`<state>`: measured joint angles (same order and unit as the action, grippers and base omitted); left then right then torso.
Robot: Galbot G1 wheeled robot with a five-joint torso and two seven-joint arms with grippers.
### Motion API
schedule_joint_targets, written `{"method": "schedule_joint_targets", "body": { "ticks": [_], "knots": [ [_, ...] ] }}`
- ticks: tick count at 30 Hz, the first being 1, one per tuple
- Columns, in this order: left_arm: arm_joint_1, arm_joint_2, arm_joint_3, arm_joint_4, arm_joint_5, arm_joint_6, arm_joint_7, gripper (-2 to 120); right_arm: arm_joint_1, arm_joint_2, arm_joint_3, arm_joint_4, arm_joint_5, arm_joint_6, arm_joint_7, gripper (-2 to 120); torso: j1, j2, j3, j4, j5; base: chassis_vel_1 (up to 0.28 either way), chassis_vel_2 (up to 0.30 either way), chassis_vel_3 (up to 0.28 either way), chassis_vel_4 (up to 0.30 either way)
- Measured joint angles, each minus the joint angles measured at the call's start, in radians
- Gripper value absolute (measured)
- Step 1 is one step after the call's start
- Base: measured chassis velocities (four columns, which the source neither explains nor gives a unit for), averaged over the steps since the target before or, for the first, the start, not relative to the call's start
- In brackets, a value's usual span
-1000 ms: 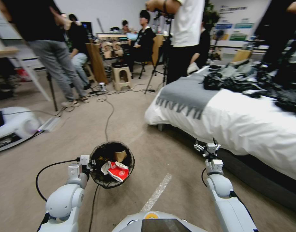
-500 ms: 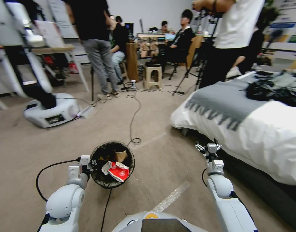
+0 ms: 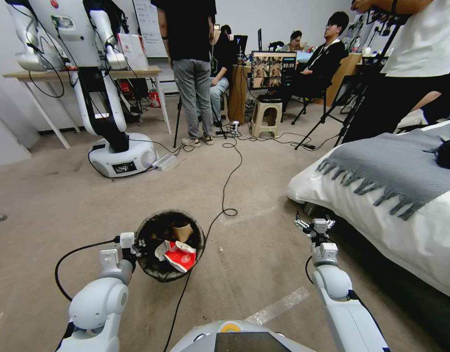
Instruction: Pick up the trash bin, then pick up the garbage from the floor and place it into the trash bin.
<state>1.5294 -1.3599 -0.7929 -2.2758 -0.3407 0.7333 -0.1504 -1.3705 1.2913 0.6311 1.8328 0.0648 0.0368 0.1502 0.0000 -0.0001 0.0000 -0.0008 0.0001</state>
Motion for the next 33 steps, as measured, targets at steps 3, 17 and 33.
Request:
{"method": "schedule_joint_targets", "body": {
  "ticks": [3,17,33],
  "knots": [
    [-0.003,-0.001,-0.002,0.019,-0.014,0.001,-0.037,0,0.001,0.004,-0.006,-0.006,-0.004,0.003,0.0,100,0.0,0.0,0.0,0.0009,-0.0001,0.0,0.0,0.0,0.0],
    [-0.013,0.0,-0.006,0.059,-0.128,0.002,-0.152,0,-0.001,0.008,-0.027,-0.012,-0.017,0.005,0.0,100,0.0,0.0,0.0,0.0008,-0.0002,0.0,0.0,0.0,0.0],
    [-0.023,-0.02,-0.019,0.158,-0.175,0.002,-0.274,0,-0.01,0.01,-0.048,-0.015,-0.027,0.01,0.003,100,0.0,0.0,0.0,0.0006,-0.0001,0.0,0.0,0.0,0.0]
  ]
}}
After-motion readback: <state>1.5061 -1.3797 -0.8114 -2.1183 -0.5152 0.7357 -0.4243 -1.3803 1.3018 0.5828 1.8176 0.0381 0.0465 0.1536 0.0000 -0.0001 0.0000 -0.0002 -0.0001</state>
